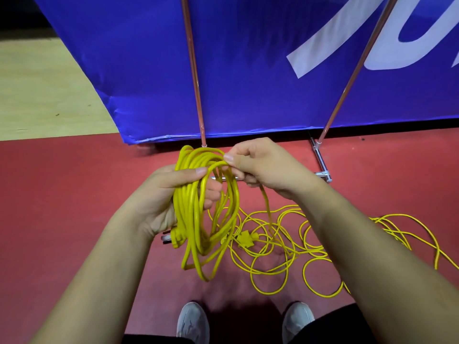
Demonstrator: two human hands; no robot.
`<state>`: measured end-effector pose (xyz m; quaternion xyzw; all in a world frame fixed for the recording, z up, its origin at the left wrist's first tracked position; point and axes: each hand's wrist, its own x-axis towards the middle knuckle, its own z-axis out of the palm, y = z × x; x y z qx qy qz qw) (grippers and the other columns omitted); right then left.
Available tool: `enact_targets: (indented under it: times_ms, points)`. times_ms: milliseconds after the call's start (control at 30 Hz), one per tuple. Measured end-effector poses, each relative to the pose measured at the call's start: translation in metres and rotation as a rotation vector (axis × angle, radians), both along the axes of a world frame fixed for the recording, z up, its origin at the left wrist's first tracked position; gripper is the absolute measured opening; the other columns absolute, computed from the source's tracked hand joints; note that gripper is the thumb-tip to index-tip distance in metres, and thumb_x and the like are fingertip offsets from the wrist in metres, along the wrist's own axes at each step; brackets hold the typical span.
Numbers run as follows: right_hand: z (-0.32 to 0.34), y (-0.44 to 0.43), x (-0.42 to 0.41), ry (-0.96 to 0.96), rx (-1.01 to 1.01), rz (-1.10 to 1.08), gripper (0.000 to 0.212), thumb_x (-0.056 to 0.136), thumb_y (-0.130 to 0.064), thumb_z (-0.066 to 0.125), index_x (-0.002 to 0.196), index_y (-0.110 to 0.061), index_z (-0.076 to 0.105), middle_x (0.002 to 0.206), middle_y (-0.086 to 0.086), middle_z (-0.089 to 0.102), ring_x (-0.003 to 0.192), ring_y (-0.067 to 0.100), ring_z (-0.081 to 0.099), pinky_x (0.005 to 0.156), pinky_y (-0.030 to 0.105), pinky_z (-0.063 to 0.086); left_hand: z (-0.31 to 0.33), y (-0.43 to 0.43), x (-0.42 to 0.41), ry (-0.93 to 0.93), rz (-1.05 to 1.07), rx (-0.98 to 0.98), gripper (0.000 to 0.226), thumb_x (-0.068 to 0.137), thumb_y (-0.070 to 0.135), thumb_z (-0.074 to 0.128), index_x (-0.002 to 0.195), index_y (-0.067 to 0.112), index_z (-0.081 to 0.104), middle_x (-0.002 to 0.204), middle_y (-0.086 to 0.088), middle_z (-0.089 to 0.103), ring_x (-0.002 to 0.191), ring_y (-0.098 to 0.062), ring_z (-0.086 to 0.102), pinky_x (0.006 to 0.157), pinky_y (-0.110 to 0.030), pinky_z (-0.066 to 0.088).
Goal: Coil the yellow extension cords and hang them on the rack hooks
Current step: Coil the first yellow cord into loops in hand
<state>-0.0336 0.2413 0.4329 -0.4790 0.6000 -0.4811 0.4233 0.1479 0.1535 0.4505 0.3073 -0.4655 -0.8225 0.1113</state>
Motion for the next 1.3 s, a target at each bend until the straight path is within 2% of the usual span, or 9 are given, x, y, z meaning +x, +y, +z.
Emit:
enact_targets:
  times_ms: [167, 333, 467, 533, 667, 833, 1000, 1133, 1300]
  points:
    - [-0.029, 0.009, -0.025, -0.033, 0.064, 0.040, 0.003, 0.093, -0.005, 0.058, 0.091, -0.005, 0.060, 0.071, 0.007, 0.066, 0.066, 0.019, 0.062, 0.070, 0.030, 0.052, -0.003, -0.008, 0.001, 0.168, 0.048, 0.112, 0.053, 0.033, 0.019, 0.095, 0.080, 0.004, 0.076, 0.081, -0.020, 0.073, 0.066, -0.024, 0.073, 0.051, -0.030, 0.058]
    - [-0.025, 0.007, -0.030, 0.050, -0.042, -0.159, 0.014, 0.097, -0.007, 0.054, 0.087, -0.010, 0.063, 0.065, 0.004, 0.049, 0.053, 0.007, 0.042, 0.050, 0.020, 0.034, -0.004, -0.002, -0.002, 0.098, -0.051, 0.143, 0.036, 0.057, 0.011, 0.075, 0.091, -0.001, 0.074, 0.102, -0.031, 0.068, 0.090, -0.040, 0.070, 0.062, -0.039, 0.059]
    - [-0.015, 0.004, -0.025, 0.065, -0.069, -0.139, 0.022, 0.099, -0.009, 0.050, 0.083, -0.010, 0.065, 0.061, 0.001, 0.044, 0.053, 0.007, 0.035, 0.047, 0.019, 0.026, -0.004, 0.005, -0.005, 0.048, -0.079, 0.134, 0.019, 0.071, 0.011, 0.061, 0.079, 0.001, 0.075, 0.091, -0.031, 0.069, 0.081, -0.040, 0.071, 0.060, -0.041, 0.060]
    - [-0.010, 0.002, -0.016, 0.116, -0.080, -0.103, 0.022, 0.098, -0.007, 0.051, 0.082, -0.007, 0.065, 0.058, -0.003, 0.044, 0.051, 0.006, 0.035, 0.048, 0.016, 0.028, -0.004, 0.005, -0.003, 0.075, -0.093, 0.149, 0.015, 0.066, 0.012, 0.070, 0.076, 0.001, 0.073, 0.082, -0.027, 0.070, 0.075, -0.038, 0.072, 0.058, -0.040, 0.059]
    - [0.000, 0.000, -0.001, 0.267, -0.093, -0.048, 0.020, 0.095, -0.006, 0.054, 0.080, -0.001, 0.066, 0.058, 0.000, 0.049, 0.050, 0.002, 0.039, 0.051, 0.014, 0.032, -0.007, -0.001, 0.000, 0.116, -0.118, 0.138, 0.043, 0.047, 0.020, 0.091, 0.082, 0.003, 0.072, 0.074, -0.019, 0.070, 0.064, -0.030, 0.071, 0.055, -0.035, 0.058]
    - [-0.001, 0.001, -0.002, 0.258, -0.112, -0.045, 0.010, 0.094, -0.011, 0.060, 0.084, -0.009, 0.064, 0.066, 0.002, 0.058, 0.057, 0.009, 0.050, 0.056, 0.024, 0.043, -0.011, -0.004, -0.002, 0.212, -0.086, 0.151, 0.037, 0.052, 0.019, 0.089, 0.081, 0.006, 0.069, 0.059, -0.004, 0.056, 0.049, -0.015, 0.056, 0.048, -0.025, 0.049]
    - [-0.043, 0.010, -0.035, 0.278, 0.114, 0.083, 0.005, 0.092, -0.011, 0.063, 0.091, -0.006, 0.062, 0.080, 0.012, 0.067, 0.077, 0.016, 0.059, 0.077, 0.041, 0.049, -0.009, -0.010, 0.002, 0.312, -0.001, 0.189, 0.034, 0.052, 0.017, 0.087, 0.080, 0.005, 0.071, 0.060, -0.001, 0.055, 0.052, -0.011, 0.055, 0.051, -0.023, 0.049]
    - [-0.052, 0.010, -0.038, 0.034, 0.085, -0.107, 0.004, 0.094, -0.006, 0.059, 0.092, -0.008, 0.062, 0.070, 0.012, 0.062, 0.064, 0.017, 0.059, 0.065, 0.026, 0.050, -0.009, -0.013, 0.003, 0.152, -0.058, 0.186, 0.046, 0.040, 0.018, 0.093, 0.079, 0.007, 0.073, 0.068, -0.005, 0.065, 0.057, -0.015, 0.064, 0.053, -0.027, 0.053]
    - [-0.039, -0.001, -0.036, 0.181, -0.062, -0.219, 0.009, 0.087, -0.005, 0.067, 0.095, -0.008, 0.072, 0.070, 0.005, 0.063, 0.065, 0.006, 0.057, 0.064, 0.020, 0.044, -0.012, -0.011, 0.003, 0.039, -0.103, 0.221, 0.058, 0.029, 0.022, 0.093, 0.081, 0.006, 0.074, 0.072, -0.008, 0.069, 0.060, -0.019, 0.067, 0.055, -0.028, 0.055]
